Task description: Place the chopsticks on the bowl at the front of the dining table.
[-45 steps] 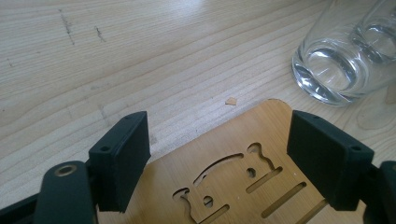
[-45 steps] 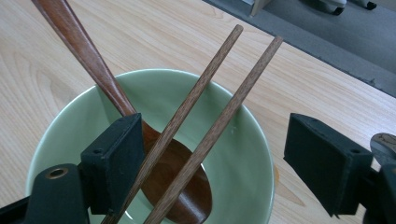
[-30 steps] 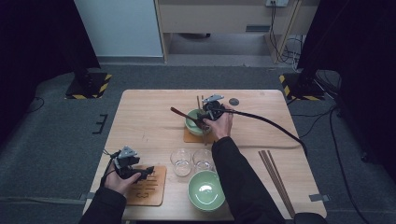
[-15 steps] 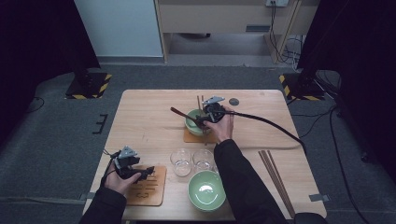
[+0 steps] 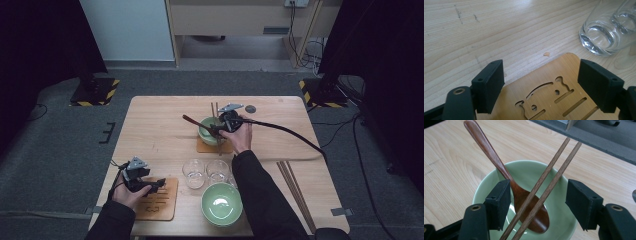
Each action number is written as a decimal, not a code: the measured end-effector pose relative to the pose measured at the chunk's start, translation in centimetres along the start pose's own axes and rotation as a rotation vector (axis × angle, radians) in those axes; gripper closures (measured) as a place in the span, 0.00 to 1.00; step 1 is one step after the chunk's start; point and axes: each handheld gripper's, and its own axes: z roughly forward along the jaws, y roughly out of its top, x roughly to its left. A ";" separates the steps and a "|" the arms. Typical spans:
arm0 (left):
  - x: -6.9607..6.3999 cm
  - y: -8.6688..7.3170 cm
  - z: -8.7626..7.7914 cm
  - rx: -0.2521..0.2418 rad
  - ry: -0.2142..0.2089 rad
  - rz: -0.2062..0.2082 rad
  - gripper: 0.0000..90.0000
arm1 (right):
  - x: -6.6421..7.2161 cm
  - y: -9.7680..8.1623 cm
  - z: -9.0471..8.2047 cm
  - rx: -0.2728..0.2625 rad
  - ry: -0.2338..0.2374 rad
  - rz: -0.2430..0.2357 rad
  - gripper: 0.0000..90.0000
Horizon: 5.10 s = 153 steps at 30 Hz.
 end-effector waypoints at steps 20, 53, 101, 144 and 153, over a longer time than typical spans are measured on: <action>0.0 0.0 0.0 0.003 0.000 0.003 0.23 | 0.8 -0.7 1.1 0.025 0.052 0.016 0.41; 0.0 0.0 0.0 0.002 0.000 0.005 0.23 | 1.3 -0.9 1.1 0.017 0.090 0.028 0.40; -0.1 -0.1 0.0 0.009 0.004 0.007 0.23 | 0.8 -4.3 -4.8 0.077 0.138 -0.129 0.24; -0.1 -0.1 0.1 0.015 0.004 0.011 0.23 | 2.0 -5.2 -5.6 0.080 0.214 -0.144 0.23; -0.1 -0.1 0.1 0.013 0.005 0.009 0.23 | 1.8 -5.0 -5.5 0.077 0.210 -0.141 0.23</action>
